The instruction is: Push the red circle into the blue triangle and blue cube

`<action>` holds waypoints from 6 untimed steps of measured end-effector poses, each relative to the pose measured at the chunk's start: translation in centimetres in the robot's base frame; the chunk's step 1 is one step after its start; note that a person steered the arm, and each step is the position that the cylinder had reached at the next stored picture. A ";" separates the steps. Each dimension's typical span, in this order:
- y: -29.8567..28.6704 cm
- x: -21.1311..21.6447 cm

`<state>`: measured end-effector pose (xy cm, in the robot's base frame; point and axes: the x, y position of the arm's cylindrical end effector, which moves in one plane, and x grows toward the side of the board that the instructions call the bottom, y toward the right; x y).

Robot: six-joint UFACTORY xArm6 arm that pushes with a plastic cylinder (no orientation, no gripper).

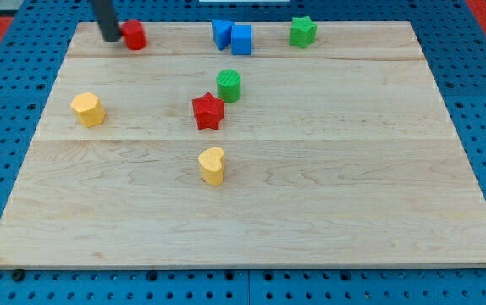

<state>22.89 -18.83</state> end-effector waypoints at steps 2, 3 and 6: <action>8.0 0.0; 5.8 -3.4; 10.0 -3.6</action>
<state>19.30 -8.87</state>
